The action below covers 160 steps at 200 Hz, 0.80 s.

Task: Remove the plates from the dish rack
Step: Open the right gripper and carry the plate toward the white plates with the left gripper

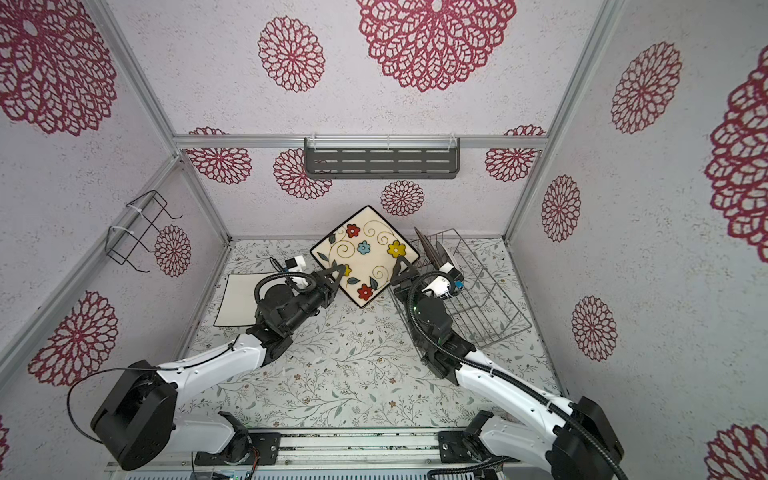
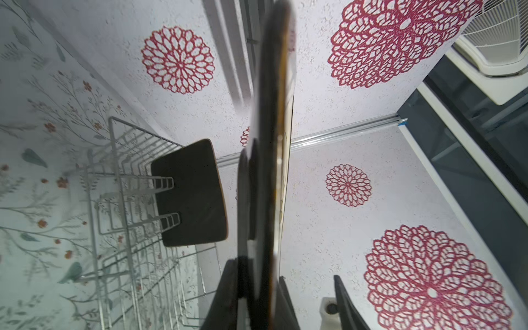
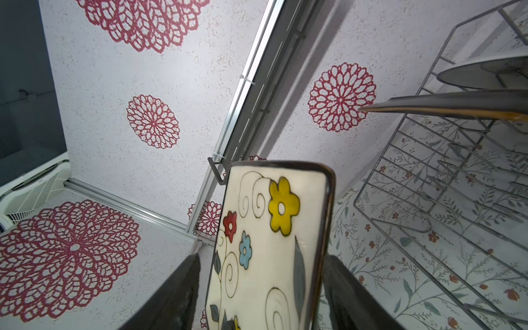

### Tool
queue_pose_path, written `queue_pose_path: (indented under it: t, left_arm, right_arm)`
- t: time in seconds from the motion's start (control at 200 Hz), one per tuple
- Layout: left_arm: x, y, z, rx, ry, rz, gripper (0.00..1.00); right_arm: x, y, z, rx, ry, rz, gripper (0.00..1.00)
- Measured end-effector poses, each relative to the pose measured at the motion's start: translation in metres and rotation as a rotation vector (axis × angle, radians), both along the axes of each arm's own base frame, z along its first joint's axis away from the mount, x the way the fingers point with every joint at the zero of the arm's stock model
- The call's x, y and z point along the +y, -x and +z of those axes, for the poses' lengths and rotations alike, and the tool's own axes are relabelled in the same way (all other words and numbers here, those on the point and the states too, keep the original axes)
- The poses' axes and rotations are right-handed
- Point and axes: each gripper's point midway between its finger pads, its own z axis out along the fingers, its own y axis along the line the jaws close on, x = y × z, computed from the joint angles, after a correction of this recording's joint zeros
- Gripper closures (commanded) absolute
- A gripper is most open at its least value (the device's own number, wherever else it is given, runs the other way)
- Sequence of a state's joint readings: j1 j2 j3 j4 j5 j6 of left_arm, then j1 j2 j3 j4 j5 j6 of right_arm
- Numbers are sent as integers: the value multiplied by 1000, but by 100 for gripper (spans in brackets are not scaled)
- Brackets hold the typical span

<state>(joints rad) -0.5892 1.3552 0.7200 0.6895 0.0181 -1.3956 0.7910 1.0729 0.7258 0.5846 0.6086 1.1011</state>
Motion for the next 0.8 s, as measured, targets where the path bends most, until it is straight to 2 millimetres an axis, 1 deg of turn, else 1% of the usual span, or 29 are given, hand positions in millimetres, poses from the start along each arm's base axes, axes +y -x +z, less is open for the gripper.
queue_pose_path:
  t: [0.14,0.24,0.34,0.41,0.545,0.666,0.801]
  left_arm:
    - [21,-3,-20,48,-60,65,100]
    - [36,-6,-35,91,-104,105,100]
    - [53,-6,-42,119,-132,146,100]
    - [66,-5,-41,119,-138,174,100]
    - [92,-2,-29,98,-129,235,100]
    - [112,8,-20,70,-123,299,100]
    - [133,20,-18,57,-127,376,100]
  right_arm:
    - [-9,3,10,-20,-20,-9,29]
    - [-11,3,10,-16,-15,-13,29]
    - [-13,3,7,-6,-5,-16,29]
    - [-13,3,5,1,4,-17,29]
    - [-12,2,-1,23,36,-9,29]
    - [-10,2,-7,49,67,4,29]
    - [-5,-2,-2,58,107,27,28]
